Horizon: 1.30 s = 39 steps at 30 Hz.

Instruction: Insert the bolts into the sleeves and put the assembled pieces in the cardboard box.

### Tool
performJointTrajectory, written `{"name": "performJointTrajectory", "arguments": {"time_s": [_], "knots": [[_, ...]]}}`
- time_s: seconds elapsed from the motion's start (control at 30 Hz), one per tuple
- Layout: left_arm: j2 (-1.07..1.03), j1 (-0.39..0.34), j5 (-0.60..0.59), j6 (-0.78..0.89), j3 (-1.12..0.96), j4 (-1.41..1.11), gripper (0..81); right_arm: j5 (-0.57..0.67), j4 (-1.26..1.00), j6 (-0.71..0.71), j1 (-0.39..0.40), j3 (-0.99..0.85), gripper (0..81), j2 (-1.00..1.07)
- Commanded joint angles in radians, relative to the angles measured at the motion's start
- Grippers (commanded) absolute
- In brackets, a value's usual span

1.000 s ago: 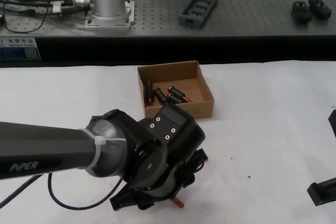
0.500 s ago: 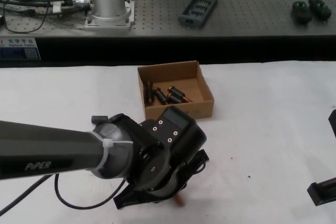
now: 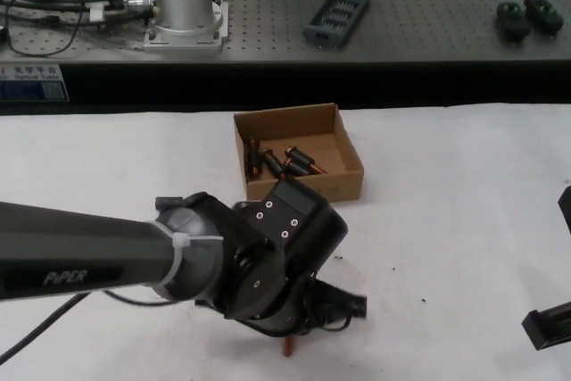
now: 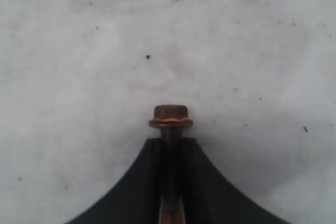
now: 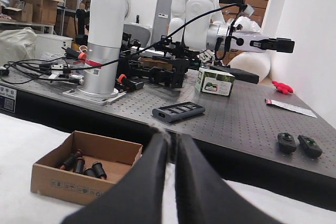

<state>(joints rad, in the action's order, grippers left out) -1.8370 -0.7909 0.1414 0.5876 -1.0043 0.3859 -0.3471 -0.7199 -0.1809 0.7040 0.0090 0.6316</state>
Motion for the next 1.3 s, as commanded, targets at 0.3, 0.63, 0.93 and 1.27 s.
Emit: {"name": "performJointTrajectory", "arguments": {"time_s": [0.3, 0.63, 0.93, 1.27], "knots": [[0.096, 0.010, 0.294, -0.327, 0.015, -0.011, 0.0, -0.040, -0.053, 0.029, -0.003, -0.009, 6.6, -0.008], [0.453, 0.010, 0.302, -0.350, 0.369, -0.437, 0.6, -0.040, -0.049, 0.023, -0.003, -0.009, 6.6, -0.008], [0.891, 0.010, 0.349, -0.362, 0.756, -0.706, 0.6, 0.249, -0.019, 0.117, -0.003, -0.009, 6.6, -0.008], [1.169, 0.010, 0.331, -0.462, 1.004, -1.090, 0.6, 0.258, 0.380, 0.116, -0.003, -0.245, 6.6, 0.143]]}}
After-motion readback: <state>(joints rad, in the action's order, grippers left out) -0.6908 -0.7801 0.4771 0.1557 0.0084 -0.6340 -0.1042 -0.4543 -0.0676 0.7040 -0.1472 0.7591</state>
